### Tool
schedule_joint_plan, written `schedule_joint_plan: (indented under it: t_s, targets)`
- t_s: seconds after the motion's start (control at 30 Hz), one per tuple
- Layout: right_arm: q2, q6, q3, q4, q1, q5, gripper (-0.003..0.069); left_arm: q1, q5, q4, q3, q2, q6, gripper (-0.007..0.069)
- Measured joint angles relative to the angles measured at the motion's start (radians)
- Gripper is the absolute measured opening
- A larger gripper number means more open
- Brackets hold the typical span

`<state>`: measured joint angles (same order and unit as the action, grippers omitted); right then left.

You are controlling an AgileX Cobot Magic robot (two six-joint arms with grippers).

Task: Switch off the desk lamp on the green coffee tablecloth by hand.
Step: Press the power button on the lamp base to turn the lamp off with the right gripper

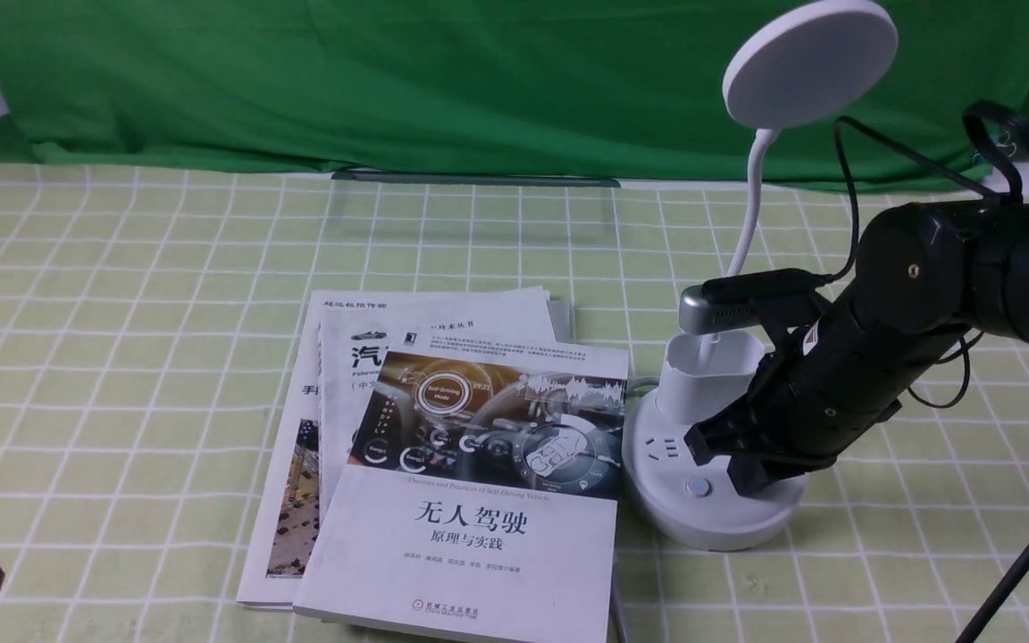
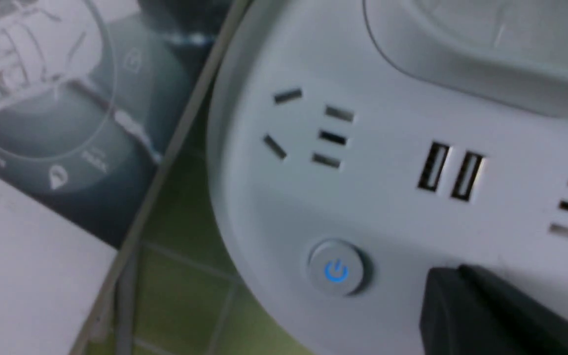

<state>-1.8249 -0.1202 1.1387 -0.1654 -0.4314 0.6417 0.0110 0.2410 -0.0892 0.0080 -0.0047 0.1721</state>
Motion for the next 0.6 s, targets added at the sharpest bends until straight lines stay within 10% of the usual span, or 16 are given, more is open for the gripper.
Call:
schedule_joint_plan:
  t_s: [0.6]
  targets:
    - [0.103,0.027,-0.02,0.073,-0.005,-0.013,0.0046,0.0,0.0,0.0,0.0,0.0,0.0,0.041]
